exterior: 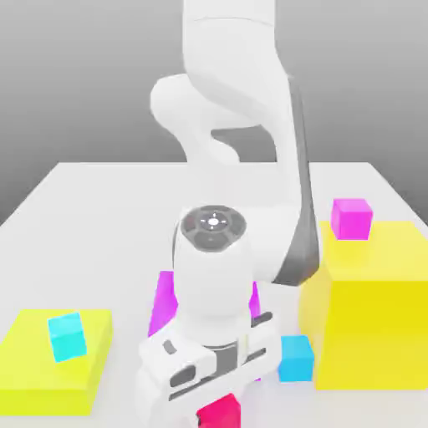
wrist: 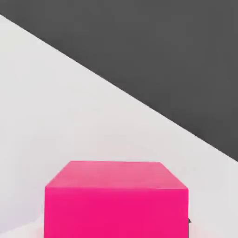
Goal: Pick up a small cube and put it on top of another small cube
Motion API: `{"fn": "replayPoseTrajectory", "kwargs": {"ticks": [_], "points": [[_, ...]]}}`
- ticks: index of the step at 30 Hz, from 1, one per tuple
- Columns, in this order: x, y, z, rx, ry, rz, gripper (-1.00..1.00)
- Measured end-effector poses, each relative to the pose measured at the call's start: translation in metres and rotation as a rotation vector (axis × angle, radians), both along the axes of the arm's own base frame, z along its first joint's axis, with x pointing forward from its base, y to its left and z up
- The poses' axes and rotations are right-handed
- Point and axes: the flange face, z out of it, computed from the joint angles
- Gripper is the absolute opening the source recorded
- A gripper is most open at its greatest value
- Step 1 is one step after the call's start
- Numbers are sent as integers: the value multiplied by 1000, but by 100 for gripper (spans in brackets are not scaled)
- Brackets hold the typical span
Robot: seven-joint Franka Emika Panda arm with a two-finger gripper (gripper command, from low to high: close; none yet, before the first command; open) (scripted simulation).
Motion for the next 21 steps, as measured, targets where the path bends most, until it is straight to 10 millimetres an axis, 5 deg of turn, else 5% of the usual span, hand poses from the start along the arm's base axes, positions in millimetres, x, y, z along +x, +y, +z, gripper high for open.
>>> {"fn": "replayPoseTrajectory", "kwargs": {"ticks": [3,8,13,15,18,19,21], "points": [[-3,-19,35,2,1,-68,-100],[-27,-111,83,6,0,-395,-100],[-84,-214,125,5,0,-781,-100],[-90,-218,118,5,0,-823,-100],[-90,-216,83,5,0,-828,-100],[-91,-216,74,4,0,-829,100],[-91,-216,74,4,0,-829,100]]}}
